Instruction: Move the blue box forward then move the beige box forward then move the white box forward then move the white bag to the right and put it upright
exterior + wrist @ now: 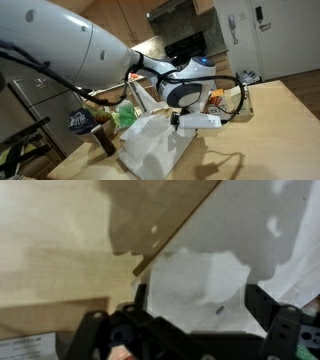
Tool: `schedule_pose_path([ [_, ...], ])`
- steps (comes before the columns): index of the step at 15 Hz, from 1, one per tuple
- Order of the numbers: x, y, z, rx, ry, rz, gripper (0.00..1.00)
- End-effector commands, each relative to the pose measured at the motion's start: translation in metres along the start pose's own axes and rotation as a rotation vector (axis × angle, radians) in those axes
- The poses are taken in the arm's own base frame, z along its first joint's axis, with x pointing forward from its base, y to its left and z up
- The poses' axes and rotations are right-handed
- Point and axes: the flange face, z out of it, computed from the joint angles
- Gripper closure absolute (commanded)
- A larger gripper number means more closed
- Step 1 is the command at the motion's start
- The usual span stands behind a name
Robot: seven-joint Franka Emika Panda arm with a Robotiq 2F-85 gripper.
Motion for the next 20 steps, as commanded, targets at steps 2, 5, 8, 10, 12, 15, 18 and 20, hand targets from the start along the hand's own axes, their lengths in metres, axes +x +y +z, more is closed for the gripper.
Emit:
schedule_pose_path([
  [2, 0.003, 0.004, -0.004, -0.013, -0.03, 0.005, 0.0],
  [5, -0.005, 0.01, -0.003, -0.059, -0.068, 0.017, 0.0],
  [8, -0.01, 0.014, 0.001, -0.057, -0.088, 0.02, 0.0],
  [10, -0.011, 0.016, 0.003, -0.034, -0.078, 0.019, 0.0],
  [12, -0.013, 0.018, 0.004, -0.012, -0.068, 0.02, 0.0],
  [15, -0.016, 0.023, 0.006, 0.02, -0.059, 0.031, 0.0],
  [18, -0.017, 0.029, 0.008, 0.037, -0.057, 0.043, 0.0],
  [20, -0.015, 0.03, 0.008, 0.033, -0.052, 0.037, 0.0],
])
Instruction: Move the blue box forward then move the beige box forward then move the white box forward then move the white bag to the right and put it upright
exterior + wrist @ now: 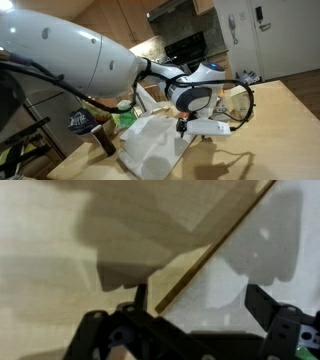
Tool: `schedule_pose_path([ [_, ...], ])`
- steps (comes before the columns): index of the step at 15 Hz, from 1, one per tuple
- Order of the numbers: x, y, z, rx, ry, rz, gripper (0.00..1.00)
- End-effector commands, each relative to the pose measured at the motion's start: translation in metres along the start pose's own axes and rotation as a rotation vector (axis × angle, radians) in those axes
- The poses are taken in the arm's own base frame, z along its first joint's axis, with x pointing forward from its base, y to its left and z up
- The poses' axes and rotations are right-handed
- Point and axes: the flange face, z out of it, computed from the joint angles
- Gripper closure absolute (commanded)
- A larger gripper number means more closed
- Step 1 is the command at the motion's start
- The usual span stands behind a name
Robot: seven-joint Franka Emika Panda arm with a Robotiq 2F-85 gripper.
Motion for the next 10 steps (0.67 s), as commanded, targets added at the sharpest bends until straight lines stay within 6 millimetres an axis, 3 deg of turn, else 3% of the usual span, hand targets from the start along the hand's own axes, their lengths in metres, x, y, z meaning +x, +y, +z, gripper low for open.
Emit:
schedule_pose_path([
  [1, 0.006, 0.006, -0.004, 0.014, 0.02, 0.007, 0.0],
  [10, 0.028, -0.003, -0.013, 0.017, 0.04, -0.034, 0.0],
])
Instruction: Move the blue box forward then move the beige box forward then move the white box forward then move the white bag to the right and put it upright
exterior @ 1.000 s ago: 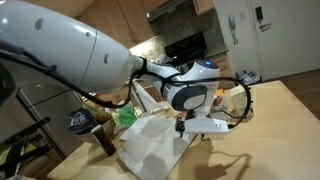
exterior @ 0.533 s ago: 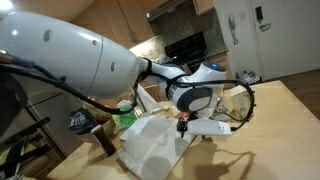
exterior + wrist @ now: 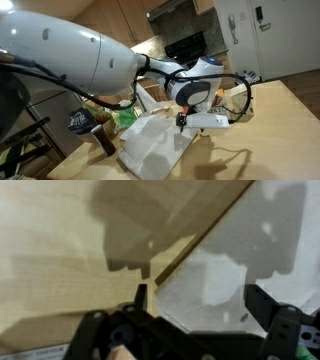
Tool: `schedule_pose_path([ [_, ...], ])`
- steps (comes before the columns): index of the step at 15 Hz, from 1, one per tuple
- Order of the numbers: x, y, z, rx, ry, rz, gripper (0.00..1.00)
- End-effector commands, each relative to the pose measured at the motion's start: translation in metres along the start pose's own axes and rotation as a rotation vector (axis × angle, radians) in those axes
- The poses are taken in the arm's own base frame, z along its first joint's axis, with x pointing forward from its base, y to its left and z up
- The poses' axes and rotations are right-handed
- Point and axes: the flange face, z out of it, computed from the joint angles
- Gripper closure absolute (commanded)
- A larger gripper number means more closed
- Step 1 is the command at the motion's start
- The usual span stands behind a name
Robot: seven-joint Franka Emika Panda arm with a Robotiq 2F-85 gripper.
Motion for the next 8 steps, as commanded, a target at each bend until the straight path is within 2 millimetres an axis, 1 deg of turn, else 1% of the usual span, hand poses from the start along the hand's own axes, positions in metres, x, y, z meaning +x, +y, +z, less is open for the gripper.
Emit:
schedule_pose_path([
  [1, 0.0096, -0.0012, -0.0019, 0.028, 0.01, -0.006, 0.0],
  [8, 0.0139, -0.0032, 0.0022, 0.042, -0.013, -0.016, 0.0],
])
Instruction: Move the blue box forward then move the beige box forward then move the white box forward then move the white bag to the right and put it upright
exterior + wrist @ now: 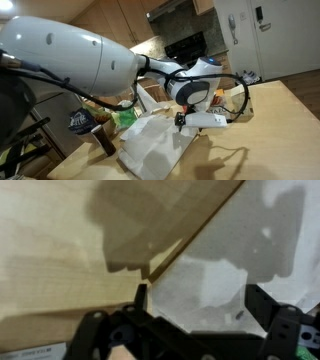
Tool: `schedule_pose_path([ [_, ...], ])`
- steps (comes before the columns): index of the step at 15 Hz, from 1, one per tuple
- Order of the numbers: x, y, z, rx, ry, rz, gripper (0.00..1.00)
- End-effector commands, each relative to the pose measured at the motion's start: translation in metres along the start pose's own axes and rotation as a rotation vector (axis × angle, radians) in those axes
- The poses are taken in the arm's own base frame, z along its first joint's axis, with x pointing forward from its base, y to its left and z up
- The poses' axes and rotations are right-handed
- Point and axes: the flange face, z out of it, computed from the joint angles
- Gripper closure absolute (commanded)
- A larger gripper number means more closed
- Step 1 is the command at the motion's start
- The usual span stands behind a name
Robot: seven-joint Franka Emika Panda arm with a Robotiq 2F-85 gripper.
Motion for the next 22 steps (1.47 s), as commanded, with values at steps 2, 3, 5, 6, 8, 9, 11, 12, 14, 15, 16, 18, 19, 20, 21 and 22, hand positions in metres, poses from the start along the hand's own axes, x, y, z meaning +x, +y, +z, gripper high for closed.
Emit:
schedule_pose_path([
  [2, 0.01, -0.002, -0.001, 0.029, -0.016, -0.013, 0.0],
  [3, 0.011, -0.002, -0.001, 0.033, -0.02, -0.015, 0.0],
  [5, 0.013, -0.004, 0.0, 0.046, -0.034, -0.016, 0.0],
  [6, 0.014, -0.004, 0.0, 0.049, -0.04, -0.016, 0.0],
  [8, 0.015, -0.004, 0.0, 0.05, -0.046, -0.015, 0.0],
  [9, 0.015, -0.004, -0.001, 0.043, -0.051, -0.015, 0.0],
  [11, 0.017, -0.004, -0.001, 0.029, -0.053, -0.011, 0.0],
  [12, 0.018, -0.004, -0.001, 0.017, -0.062, -0.007, 0.0],
  [14, 0.019, -0.003, 0.0, 0.011, -0.074, -0.01, 0.0],
  [15, 0.019, -0.002, -0.001, 0.0, -0.086, -0.007, 0.0],
  [16, 0.019, -0.001, -0.001, -0.011, -0.093, -0.006, 0.0],
  [18, 0.019, 0.002, -0.002, -0.045, -0.115, -0.002, 0.0],
  [19, 0.017, 0.003, -0.003, -0.052, -0.123, 0.003, 0.0],
  [20, 0.017, 0.004, -0.002, -0.053, -0.131, 0.003, 0.0],
  [21, 0.017, 0.005, -0.002, -0.055, -0.135, -0.001, 0.0],
  [22, 0.017, 0.006, -0.002, -0.051, -0.129, -0.005, 0.0],
])
